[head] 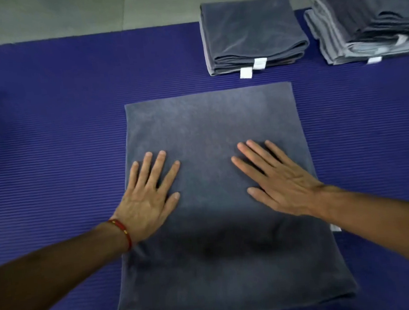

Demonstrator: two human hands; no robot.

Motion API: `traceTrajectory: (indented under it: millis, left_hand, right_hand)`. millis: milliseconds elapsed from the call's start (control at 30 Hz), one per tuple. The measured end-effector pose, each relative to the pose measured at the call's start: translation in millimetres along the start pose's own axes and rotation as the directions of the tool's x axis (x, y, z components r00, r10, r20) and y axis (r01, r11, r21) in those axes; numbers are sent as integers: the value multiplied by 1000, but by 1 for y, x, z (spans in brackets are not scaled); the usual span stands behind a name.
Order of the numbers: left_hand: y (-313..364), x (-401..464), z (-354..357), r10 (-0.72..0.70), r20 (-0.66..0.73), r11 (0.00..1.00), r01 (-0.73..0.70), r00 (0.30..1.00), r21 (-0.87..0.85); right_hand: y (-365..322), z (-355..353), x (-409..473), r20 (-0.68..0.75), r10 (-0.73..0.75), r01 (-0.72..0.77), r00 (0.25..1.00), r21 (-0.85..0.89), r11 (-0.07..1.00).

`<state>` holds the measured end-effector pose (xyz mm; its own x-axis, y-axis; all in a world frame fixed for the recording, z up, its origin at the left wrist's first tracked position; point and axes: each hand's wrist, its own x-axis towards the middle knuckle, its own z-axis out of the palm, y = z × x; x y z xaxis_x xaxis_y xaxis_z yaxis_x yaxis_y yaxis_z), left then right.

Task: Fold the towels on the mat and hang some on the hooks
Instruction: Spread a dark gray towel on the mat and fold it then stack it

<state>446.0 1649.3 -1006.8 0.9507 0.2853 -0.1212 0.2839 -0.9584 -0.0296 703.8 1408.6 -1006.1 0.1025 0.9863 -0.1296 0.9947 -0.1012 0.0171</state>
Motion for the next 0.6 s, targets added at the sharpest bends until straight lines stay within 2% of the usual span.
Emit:
traceTrajectory:
  millis: [33, 100, 200, 267, 367, 433, 533, 600]
  left_hand:
    - [-1, -5, -5, 43, 19, 999, -44, 999, 25]
    - [5, -19, -15, 237, 44, 966, -240, 970, 93]
    - [34, -62, -18, 485, 55, 869, -488, 873, 81]
    - [48, -87, -13, 531, 111, 842, -538, 840, 43]
    - [52, -95, -15, 510, 159, 853, -521, 845, 30]
    - [54, -95, -23, 540, 186, 833, -553, 821, 22]
    - [60, -105, -28, 632, 216, 760, -650, 744, 12]
    - [64, -111, -28, 639, 207, 753, -657, 741, 27]
  right_hand:
    - [2, -4, -14, 19, -23, 23, 1000, -18, 1000]
    - [-5, -6, -47, 26, -111, 111, 994, -22, 994]
    - [-34, -1, -104, 47, -270, 271, 962, -16, 963]
    - [-44, 0, -134, 79, -288, 293, 954, -52, 955]
    - [-36, -8, -162, 107, -235, 247, 966, -114, 962]
    - [-32, -13, -172, 148, -286, 306, 947, -142, 941]
    - [-38, -13, -176, 171, -359, 377, 917, -86, 922]
    - [-43, -15, -174, 150, -370, 383, 917, -73, 921]
